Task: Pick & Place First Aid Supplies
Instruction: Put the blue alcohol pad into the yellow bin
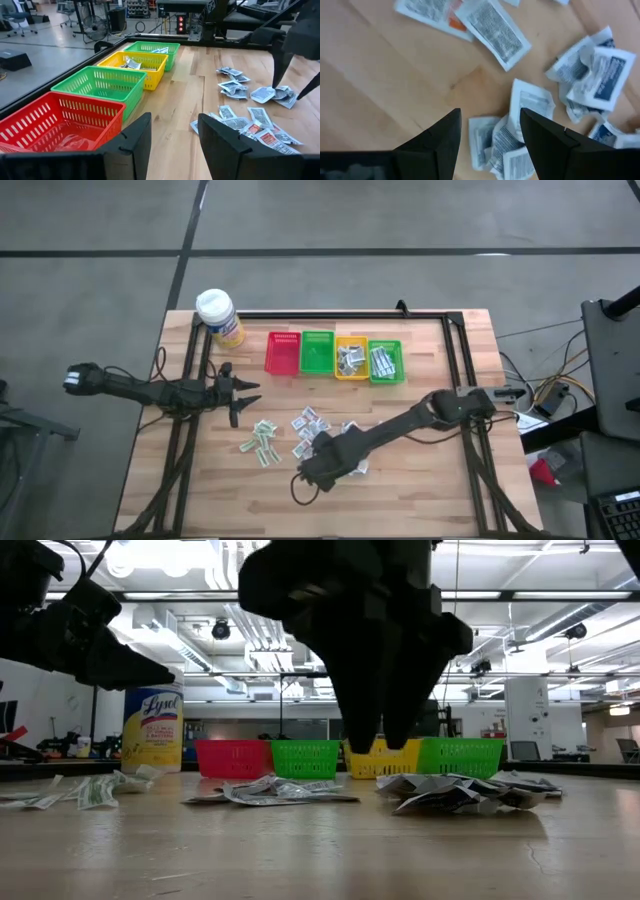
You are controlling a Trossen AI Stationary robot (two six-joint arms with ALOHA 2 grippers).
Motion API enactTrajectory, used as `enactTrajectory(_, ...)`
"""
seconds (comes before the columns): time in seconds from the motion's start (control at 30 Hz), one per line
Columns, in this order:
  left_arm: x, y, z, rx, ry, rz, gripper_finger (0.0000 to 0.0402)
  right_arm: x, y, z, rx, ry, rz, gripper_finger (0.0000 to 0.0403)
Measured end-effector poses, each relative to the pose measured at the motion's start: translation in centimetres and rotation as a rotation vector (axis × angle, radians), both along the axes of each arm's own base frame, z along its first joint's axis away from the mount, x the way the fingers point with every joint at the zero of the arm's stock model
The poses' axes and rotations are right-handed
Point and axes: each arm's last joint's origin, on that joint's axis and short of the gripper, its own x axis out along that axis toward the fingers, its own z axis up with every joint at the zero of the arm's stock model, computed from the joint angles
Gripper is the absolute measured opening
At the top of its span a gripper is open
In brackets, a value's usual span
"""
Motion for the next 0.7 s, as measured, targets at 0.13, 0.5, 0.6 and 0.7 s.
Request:
enactTrajectory(0.13,0.0,0.0,0.0,0.000,-0.001,0.000,0.0158,0.9,0.4,-0.8,0.044,0.033,0.047,0.0201)
enactTrajectory(0.5,0.0,0.0,0.0,-0.001,-0.001,0.000,0.0158,2.2,-0.4,-1.7,0.056,0.043,0.082,0.0201)
enactTrajectory(0.6,0.0,0.0,0.0,-0.001,-0.002,0.000,0.0158,2.4,-0.6,-1.4,0.056,0.038,0.139,0.0201)
enactTrajectory(0.7,0.0,0.0,0.0,-0.001,-0.002,0.000,0.0158,2.4,-0.7,-1.3,0.056,0.038,0.187,0.0201)
